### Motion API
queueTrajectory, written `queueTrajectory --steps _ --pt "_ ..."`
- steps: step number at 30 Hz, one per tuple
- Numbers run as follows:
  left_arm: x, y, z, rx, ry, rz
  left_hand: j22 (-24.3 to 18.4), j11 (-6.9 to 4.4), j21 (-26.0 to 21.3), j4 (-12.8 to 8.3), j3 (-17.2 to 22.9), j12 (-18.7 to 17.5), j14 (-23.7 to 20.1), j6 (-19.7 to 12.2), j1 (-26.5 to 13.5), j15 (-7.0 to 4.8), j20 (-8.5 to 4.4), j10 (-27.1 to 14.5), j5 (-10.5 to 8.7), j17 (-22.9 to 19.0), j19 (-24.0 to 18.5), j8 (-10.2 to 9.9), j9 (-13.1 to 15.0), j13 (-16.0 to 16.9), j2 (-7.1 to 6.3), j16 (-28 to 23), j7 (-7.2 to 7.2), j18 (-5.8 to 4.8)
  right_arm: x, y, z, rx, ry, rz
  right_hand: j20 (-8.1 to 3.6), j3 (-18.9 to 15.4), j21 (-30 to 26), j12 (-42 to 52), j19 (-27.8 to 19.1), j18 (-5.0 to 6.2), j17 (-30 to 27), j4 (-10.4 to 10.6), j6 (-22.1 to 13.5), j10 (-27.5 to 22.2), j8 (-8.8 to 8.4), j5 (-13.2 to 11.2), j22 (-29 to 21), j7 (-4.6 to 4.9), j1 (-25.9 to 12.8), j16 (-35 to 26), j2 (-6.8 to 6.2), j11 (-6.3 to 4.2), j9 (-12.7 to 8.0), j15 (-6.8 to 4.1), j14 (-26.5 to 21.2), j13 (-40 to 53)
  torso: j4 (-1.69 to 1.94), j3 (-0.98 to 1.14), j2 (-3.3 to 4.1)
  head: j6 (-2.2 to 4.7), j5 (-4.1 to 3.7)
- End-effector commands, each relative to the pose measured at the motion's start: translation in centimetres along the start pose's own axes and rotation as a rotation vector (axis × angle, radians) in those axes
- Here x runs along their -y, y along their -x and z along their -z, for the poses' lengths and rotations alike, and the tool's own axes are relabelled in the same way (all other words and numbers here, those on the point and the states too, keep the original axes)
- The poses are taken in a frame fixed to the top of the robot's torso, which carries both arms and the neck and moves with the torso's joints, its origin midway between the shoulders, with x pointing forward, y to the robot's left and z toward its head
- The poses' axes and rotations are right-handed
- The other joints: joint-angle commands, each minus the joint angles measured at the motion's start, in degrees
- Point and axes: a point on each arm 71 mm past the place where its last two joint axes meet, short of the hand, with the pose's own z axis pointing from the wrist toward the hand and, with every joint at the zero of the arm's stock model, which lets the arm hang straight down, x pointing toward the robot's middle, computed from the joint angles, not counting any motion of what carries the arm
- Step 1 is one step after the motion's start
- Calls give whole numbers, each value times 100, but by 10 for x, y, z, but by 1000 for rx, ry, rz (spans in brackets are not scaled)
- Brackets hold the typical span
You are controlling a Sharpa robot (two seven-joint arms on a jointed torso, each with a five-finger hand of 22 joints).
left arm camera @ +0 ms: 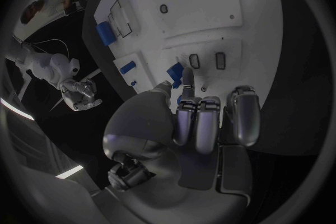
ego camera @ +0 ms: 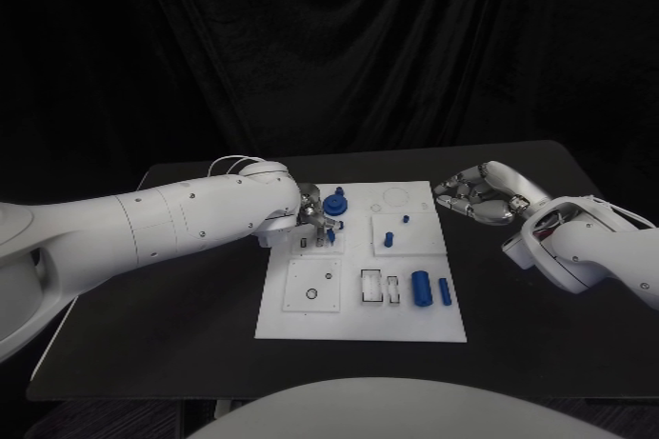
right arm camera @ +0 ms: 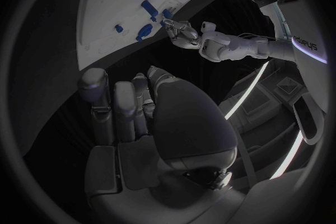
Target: Assemble the parts on the task board
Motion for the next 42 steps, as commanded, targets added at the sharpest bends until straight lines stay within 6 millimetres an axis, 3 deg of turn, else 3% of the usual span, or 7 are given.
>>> queueTrajectory --steps 1,14,25,30,37,42 --pt "1 -2 -2 -11 -15 -3 3 -29 -22 -19 5 16 595 -21 74 -45 -14 603 30 1508 -29 -36 9 1508 -6 37 5 -51 2 -1 1 -8 -17 -1 14 26 -27 -36 6 64 -5 4 46 -39 -27 27 300 9 53 -33 -19 -11 -8 16 1 -5 -2 2 -3 -1 -11" --pt "2 -7 -4 -29 -17 -8 -19 -30 -36 -34 19 16 595 -4 84 -45 -14 603 33 1508 -47 -42 26 1508 -5 37 2 -45 5 0 0 -8 -24 3 15 33 -36 -47 5 65 -11 5 54 -49 -26 37 298 11 56 -39 -16 -9 -9 17 -1 -22 -15 1 10 -1 37" --pt "1 -8 -5 -29 -21 -5 -38 -34 -56 -84 60 16 595 -4 121 -48 -15 603 62 1508 -64 -81 60 1508 -12 37 -1 -40 6 0 -1 -11 -30 4 16 43 -41 -49 6 66 -13 2 62 -44 -26 52 298 12 63 -41 -13 -8 -11 19 -1 -26 8 0 5 -1 -20" --pt "0 -8 -5 -25 -23 -2 -37 -30 -60 -79 63 16 595 -20 102 -48 -16 603 57 1508 -64 -111 69 1508 -17 37 10 -40 6 0 -1 -14 -32 4 17 53 -49 -54 6 67 -19 -3 67 -45 -27 66 297 13 73 -46 -12 -7 -13 19 -2 -35 -13 2 -3 -1 13" --pt "0 -8 -5 -23 -25 0 29 -16 -47 68 -11 16 595 50 -124 -36 -7 603 -113 1508 -7 -204 158 1508 -35 37 25 -55 7 0 -1 -17 -37 4 17 53 -49 -54 6 67 -19 -3 67 -45 -27 66 297 13 73 -46 -12 -7 -13 19 -2 -35 -7 -1 -1 -1 -1" --pt "1 -9 -5 -20 -31 2 114 -29 -18 182 -149 16 595 155 -360 -48 -14 603 -338 1508 67 -278 263 1508 -39 37 9 -72 8 0 -1 -20 -41 4 18 57 -66 -59 0 70 -22 -3 68 -50 -29 72 292 14 75 -49 -13 -6 -14 20 -3 -45 -1 1 -1 -1 -13"
